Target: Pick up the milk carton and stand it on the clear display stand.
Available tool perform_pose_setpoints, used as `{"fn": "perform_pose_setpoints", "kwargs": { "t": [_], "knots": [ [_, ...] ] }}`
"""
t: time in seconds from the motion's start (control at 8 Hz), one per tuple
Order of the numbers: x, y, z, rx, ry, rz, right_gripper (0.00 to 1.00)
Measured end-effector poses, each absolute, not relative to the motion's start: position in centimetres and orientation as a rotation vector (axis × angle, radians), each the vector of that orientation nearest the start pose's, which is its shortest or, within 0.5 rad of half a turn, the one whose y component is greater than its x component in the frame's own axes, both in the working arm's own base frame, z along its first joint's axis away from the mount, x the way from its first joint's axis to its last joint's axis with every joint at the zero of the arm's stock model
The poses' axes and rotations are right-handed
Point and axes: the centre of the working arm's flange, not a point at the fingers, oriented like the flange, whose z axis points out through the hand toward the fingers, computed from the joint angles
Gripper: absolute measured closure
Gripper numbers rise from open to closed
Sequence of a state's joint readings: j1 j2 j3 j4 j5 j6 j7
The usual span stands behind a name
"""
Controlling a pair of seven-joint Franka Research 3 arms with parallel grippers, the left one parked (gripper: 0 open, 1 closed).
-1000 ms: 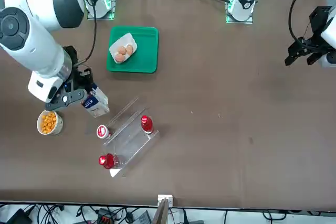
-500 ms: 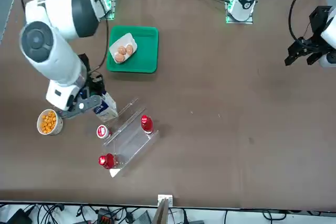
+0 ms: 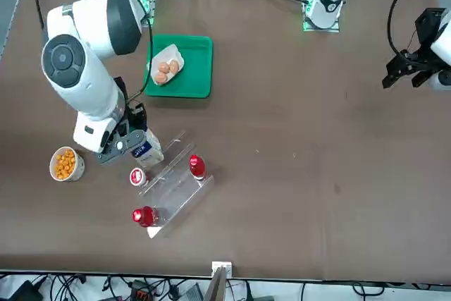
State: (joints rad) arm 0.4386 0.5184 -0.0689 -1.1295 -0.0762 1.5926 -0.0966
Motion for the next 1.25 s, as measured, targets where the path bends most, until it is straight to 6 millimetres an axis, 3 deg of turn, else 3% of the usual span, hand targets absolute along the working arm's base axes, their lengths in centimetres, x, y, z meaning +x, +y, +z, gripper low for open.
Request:
{"fn": "perform_pose_setpoints", "kwargs": {
  "t": [0.5, 1.25],
  "knots": [
    [65.1, 28.1, 48.2, -3.174, -0.839, 0.083, 0.51],
    [66.1, 28.8, 46.7, -3.168, -0.852, 0.005, 0.51]
  ]
}}
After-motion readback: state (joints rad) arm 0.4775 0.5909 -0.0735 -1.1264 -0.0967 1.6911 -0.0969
